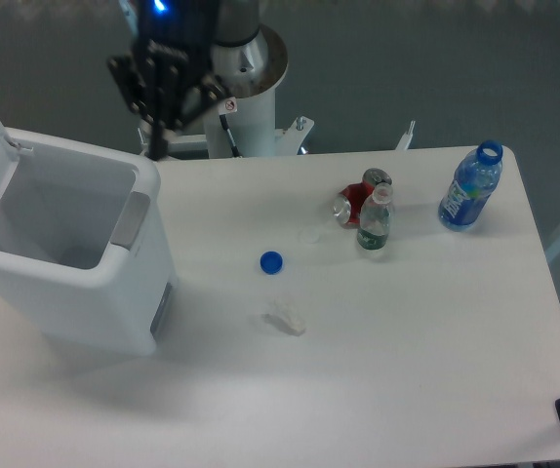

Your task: Close the trash can

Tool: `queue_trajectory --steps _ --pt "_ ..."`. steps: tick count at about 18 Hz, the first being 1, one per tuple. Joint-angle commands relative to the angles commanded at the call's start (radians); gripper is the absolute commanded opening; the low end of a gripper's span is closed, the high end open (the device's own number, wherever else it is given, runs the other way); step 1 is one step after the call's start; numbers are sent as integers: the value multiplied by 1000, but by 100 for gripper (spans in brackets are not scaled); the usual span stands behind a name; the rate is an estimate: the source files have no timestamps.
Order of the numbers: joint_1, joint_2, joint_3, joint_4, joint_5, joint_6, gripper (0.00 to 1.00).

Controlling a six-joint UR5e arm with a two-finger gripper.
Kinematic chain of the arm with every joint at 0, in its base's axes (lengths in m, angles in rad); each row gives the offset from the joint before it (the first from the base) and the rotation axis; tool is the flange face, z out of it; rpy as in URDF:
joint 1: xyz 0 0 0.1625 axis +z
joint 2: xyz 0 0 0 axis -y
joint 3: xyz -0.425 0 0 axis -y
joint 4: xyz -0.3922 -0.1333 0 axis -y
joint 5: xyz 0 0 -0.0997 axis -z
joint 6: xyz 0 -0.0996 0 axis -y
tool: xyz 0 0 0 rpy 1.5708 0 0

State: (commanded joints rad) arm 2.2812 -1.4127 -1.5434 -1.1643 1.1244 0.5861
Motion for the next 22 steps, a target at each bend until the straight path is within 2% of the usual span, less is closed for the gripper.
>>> queue_trajectory --steps 6,11,18,22 --pt "-152 -61 92 43 2 1 0" --pt "-253 -130 172 45 11 32 0" --pt "-344 -141 197 40 26 80 0" --pt "-422 -160 197 17 150 95 0"
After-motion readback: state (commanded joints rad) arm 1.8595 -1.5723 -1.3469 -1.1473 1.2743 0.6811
